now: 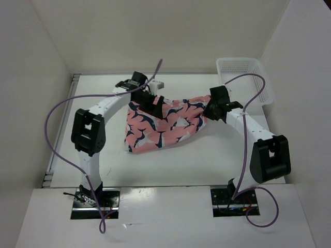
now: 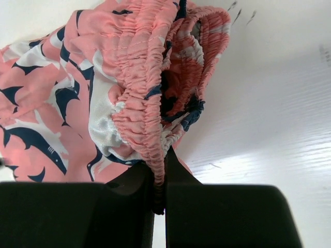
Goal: Fold and stack the shorts
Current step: Fold the shorts
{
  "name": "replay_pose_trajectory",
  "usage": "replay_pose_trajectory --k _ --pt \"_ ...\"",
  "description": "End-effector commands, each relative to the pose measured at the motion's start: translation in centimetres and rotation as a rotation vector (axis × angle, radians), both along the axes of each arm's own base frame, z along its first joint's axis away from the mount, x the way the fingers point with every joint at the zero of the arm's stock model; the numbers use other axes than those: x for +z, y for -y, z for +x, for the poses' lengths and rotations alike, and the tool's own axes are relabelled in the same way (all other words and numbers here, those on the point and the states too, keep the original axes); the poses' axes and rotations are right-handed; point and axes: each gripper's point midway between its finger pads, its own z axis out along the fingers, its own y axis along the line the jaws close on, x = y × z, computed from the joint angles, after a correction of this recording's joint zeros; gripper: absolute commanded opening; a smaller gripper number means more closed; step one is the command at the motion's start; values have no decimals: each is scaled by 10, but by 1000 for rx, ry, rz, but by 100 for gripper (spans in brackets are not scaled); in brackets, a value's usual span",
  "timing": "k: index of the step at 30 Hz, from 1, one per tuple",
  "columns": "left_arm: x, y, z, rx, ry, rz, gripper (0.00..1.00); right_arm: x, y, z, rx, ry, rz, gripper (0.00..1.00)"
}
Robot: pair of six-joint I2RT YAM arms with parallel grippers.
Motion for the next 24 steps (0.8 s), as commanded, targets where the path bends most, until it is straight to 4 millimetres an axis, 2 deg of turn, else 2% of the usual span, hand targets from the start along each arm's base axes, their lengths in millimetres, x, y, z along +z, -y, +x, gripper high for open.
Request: replay_pose_trajectory --k 1,2,3,4,5,6,7,9,10,11,12,13,14,15,16,17,18,19,20,21,22,23,24 --pt "62 -43 27 106 141 -47 91 20 20 12 -7 40 -116 0" --pt "60 -56 31 140 152 -26 91 14 23 10 9 18 -149 0" --pt "52 -72 38 185 159 16 91 18 26 10 13 19 -169 0" --pt "42 -94 47 238 147 32 91 19 26 14 23 22 -177 0" --pt "30 -105 46 261 116 44 91 12 28 11 52 -3 -206 0" --pt "22 -116 51 288 112 59 91 18 27 17 61 13 -211 0" --pt "9 -135 57 333 90 89 91 14 27 17 74 -8 -225 0" --pt "-4 -148 63 365 76 114 91 21 26 23 115 2 -247 0" --pt "-18 -150 63 367 49 131 91 27 21 25 140 19 -257 0" --pt "-24 -156 64 380 34 135 91 25 16 29 186 16 -286 0" --pt "-35 -156 65 379 17 140 91 38 7 37 221 54 -299 0" --pt "-42 -156 64 378 2 145 91 44 -8 39 265 77 -347 0" --pt "-49 -158 63 380 -11 157 91 42 -18 43 297 79 -388 0" --pt "-62 -162 62 387 -40 165 91 59 -31 52 351 124 -441 0" --pt "-67 -162 61 386 -52 169 91 63 -54 49 407 142 -504 0" --pt "-71 -166 63 395 -53 168 91 70 -73 58 443 171 -537 0" --pt "-75 -170 63 404 -62 171 90 70 -87 58 519 178 -601 0" --pt "-80 -170 62 403 -74 174 87 81 -119 53 584 222 -633 0" --pt "-79 -168 62 398 -77 162 83 66 -139 53 651 209 -662 0" --pt "-84 -167 60 393 -93 157 69 63 -156 49 725 219 -701 0" --pt "-90 -165 58 388 -108 151 62 65 -189 37 800 256 -707 0" --pt "-88 -161 57 378 -114 126 55 59 -205 31 847 260 -722 0" --pt "-92 -159 56 374 -128 120 51 40 -221 26 897 239 -742 0"
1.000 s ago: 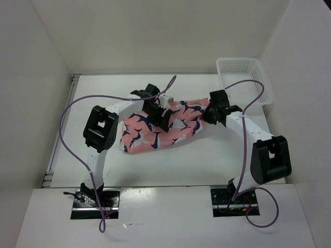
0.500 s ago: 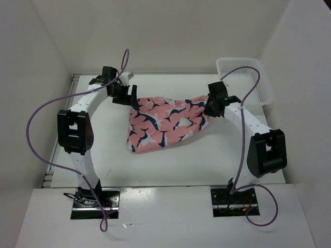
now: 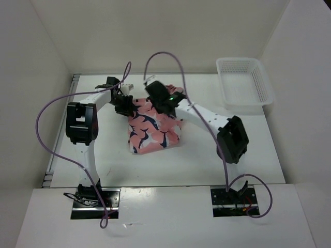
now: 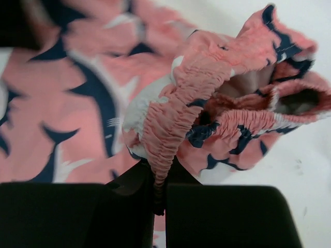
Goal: Fold and stack the shorts
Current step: Fold the shorts
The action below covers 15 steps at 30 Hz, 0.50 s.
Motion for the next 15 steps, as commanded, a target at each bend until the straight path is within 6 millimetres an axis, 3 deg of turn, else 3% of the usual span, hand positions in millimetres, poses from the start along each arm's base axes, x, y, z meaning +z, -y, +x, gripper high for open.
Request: replay_pose_trajectory --k 1,2,3,5,6,7,9,12,15 --pt "-26 6 -16 -20 -95 -49 44 -12 -46 -12 161 33 -141 0" --pt "-28 10 -18 -28 -106 -73 42 -19 -70 -28 222 17 -141 0" --pt "-27 11 -20 -30 -116 -81 40 -39 -83 -34 251 -14 -163 0" --pt "-30 14 -22 -36 -128 -100 38 -37 -118 -46 312 3 -137 0" --pt "-27 17 -20 -41 -120 -113 38 -54 -128 -49 333 -20 -146 0" --pt "-27 17 -22 -40 -129 -113 38 -45 -141 -44 333 -9 -97 0" --pt "-27 17 -22 -40 -129 -113 38 -53 -160 -48 358 -40 -63 0" --pt "-24 14 -18 -34 -120 -122 38 -58 -169 -57 399 -85 -27 0" --pt "-25 10 -15 -25 -119 -123 38 -60 -182 -82 489 -109 -21 0"
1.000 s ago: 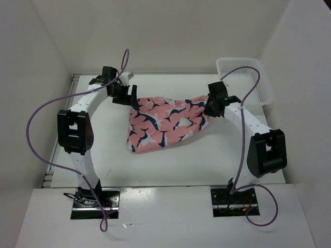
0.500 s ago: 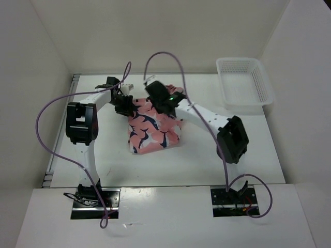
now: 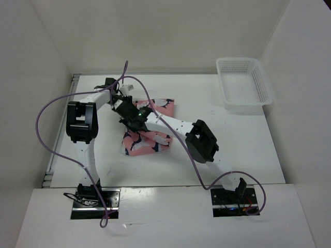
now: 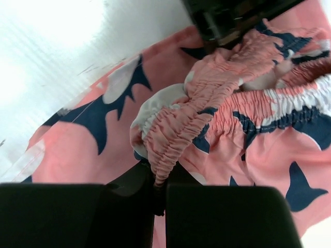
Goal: Fold and stack the shorts
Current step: Fold the shorts
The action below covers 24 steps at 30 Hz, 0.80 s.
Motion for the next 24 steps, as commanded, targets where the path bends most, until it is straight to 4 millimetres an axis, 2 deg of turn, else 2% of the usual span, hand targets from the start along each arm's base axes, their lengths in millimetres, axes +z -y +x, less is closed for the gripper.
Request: replay_pose_trajectory --k 1,3,5,7,10,12,13,14,15,16,18,19,20,21,22,23,24 --pt "-27 -2 -14 -6 -93 20 38 32 -20 -16 90 1 78 0" --pt "-27 -2 -14 -6 -93 20 37 33 -30 -33 140 -14 84 0" --pt "-26 -1 -14 -8 -93 11 36 38 -30 -33 141 -8 92 0" --pt "-22 -1 -13 -8 -84 10 36 60 -37 -30 148 14 139 0" --pt "-22 -1 -13 -8 -84 10 35 74 -44 -34 185 12 177 0" --pt "-23 -2 -13 -6 -84 19 35 67 -44 -39 210 -12 168 0" --pt "-23 -2 -13 -6 -84 19 35 56 -46 -40 216 -26 161 2" --pt "-23 -2 -13 -6 -84 19 35 40 -43 -44 221 -54 137 9" --pt "-23 -6 -12 4 -84 19 36 38 -45 -43 222 -50 142 27" --pt "-24 -8 -12 6 -83 28 45 29 -46 -45 218 -71 139 57" --pt "-21 -14 -11 21 -83 40 53 36 -50 -43 212 -66 156 68" --pt "-12 -20 -1 35 -50 52 58 46 -57 -44 220 -68 189 72" --pt "-5 -31 3 60 -38 51 67 62 -57 -45 228 -60 212 75" --pt "0 -39 7 77 -30 51 70 76 -58 -45 223 -49 240 78" --pt "7 -50 15 102 -5 59 74 95 -60 -45 228 -51 289 81" --pt "23 -70 25 144 29 49 76 126 -59 -48 236 -28 346 81" --pt "27 -78 30 161 43 41 80 146 -60 -51 236 -20 397 81"
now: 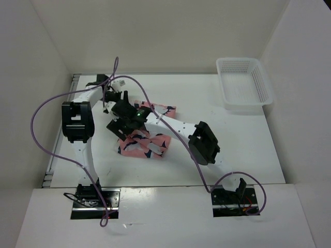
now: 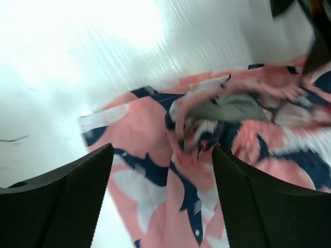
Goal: Fold and stack the shorts
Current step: Fold the shorts
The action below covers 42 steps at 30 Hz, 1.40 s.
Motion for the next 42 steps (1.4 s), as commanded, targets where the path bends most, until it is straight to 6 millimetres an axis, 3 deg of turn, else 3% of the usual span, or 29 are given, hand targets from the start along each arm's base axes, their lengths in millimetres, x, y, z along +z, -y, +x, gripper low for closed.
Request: replay_pose_trajectory --k 1,2,3,4,5,6,7,8,9,10,11,12,14,15,17,18,21,25,26,27,31,34,35,38,39,42 --pt "25 -63 22 112 73 51 80 133 -14 -11 25 73 294 83" --pt "39 -68 25 123 98 45 80 156 -18 -12 28 102 377 86" --pt "49 -72 28 130 123 38 81 203 -7 -20 18 136 479 86" --pt "67 -72 29 130 157 41 82 192 5 -19 -3 115 482 88" --pt "78 -69 29 122 178 25 83 214 10 -16 -18 138 565 88" --pt "87 -62 28 106 198 9 83 243 30 -19 -39 144 637 88" --pt "103 -54 24 88 228 -6 83 222 43 -16 -106 64 636 88" --pt "109 -43 19 62 233 -30 84 215 66 4 -182 40 639 86" --pt "111 -35 16 45 236 -32 84 217 84 9 -235 23 656 84" --pt "117 -16 13 4 247 -48 85 181 99 11 -318 -63 616 82" --pt "112 -8 4 -12 221 -51 85 166 114 17 -384 -90 593 80" --pt "110 2 0 -33 211 -62 87 134 140 21 -471 -134 525 78" --pt "103 19 -8 -70 188 -66 88 100 160 17 -568 -209 466 76" --pt "96 24 -14 -80 165 -68 88 74 175 8 -610 -251 417 76" --pt "88 38 -23 -113 141 -71 89 55 188 -8 -656 -305 392 76" --pt "85 43 -27 -123 130 -72 89 31 196 -23 -669 -353 354 76" --pt "72 57 -39 -156 100 -62 89 -3 206 -49 -661 -425 290 84" --pt "57 58 -32 -153 128 -3 86 -36 192 -89 -519 -450 143 94" --pt "52 55 -31 -145 119 15 84 -41 191 -92 -497 -436 119 96" --pt "45 53 -29 -141 115 26 71 -45 189 -96 -481 -437 104 96" --pt "43 51 -13 -129 145 51 40 -39 183 -88 -459 -388 123 96" --pt "42 48 -8 -121 151 69 16 -39 171 -95 -394 -362 103 94" --pt "46 47 -2 -116 174 76 1 -40 172 -88 -413 -337 97 91" --pt "51 31 11 -79 187 59 0 -53 166 -80 -439 -337 66 81" --pt "53 26 12 -70 184 60 0 -65 166 -80 -451 -352 48 79" --pt "59 18 13 -55 192 34 0 -76 163 -73 -477 -343 35 70"
